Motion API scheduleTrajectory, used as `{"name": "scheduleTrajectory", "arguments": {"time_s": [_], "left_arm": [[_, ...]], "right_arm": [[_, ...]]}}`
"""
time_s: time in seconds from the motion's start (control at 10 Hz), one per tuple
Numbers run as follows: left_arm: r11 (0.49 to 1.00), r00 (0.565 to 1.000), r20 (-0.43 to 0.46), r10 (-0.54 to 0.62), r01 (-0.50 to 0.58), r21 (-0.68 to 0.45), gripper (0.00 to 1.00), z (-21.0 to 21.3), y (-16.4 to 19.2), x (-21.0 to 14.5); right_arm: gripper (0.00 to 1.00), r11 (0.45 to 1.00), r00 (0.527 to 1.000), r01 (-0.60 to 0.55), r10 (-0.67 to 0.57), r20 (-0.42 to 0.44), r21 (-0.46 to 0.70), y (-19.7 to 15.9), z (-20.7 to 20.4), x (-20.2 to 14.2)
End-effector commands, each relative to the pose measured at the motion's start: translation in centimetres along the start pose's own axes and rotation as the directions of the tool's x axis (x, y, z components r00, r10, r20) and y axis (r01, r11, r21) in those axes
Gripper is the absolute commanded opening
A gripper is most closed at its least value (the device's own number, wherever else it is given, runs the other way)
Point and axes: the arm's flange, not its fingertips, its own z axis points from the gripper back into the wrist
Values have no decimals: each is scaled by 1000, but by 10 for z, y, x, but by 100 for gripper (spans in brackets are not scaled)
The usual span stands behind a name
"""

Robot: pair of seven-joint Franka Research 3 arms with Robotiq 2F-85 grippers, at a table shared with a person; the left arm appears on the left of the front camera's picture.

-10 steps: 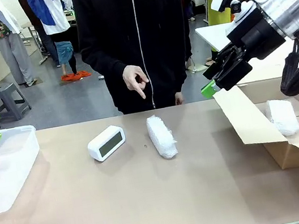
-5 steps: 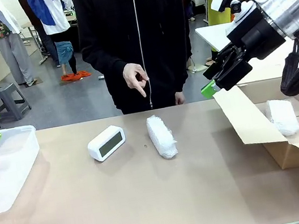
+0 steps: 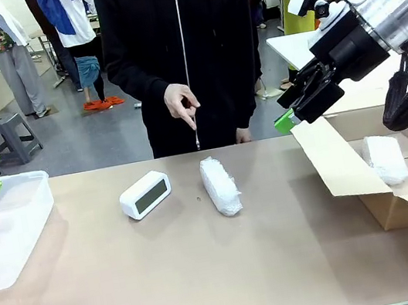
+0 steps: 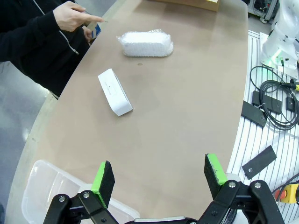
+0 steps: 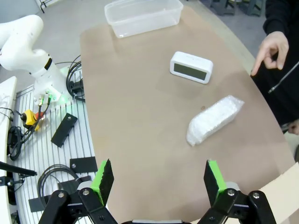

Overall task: Separate and place wrapped and unwrapped clocks.
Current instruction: Pick up the Digital clock indicated by the person.

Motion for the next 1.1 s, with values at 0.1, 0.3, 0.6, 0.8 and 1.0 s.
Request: {"name": "scheduleTrajectory", "arguments": {"time_s": [0.1, 0.3, 0.6, 0.8, 1.0], "left_arm": [[1000, 1000, 13, -13, 13, -16, 100, 0, 2, -1], [1000, 1000, 13, -13, 13, -16, 100, 0, 2, -1], [1000, 1000, 13, -13, 13, -16, 100, 0, 2, -1], [1000, 1000, 13, -13, 13, -16, 100, 0, 2, -1], [1000, 1000, 13, -13, 13, -16, 100, 0, 2, -1]], "right_arm": [[100, 973, 971, 216, -207, -117, 74, -3, -51, 70], [100, 885, 876, 462, -466, -122, -58, -13, -125, 121], [100, 787, 770, 554, -608, -192, -271, -42, -216, 117], [100, 779, 747, 555, -621, -237, -293, -59, -235, 94], [100, 769, 751, 536, -623, -220, -347, -55, -223, 90]]}}
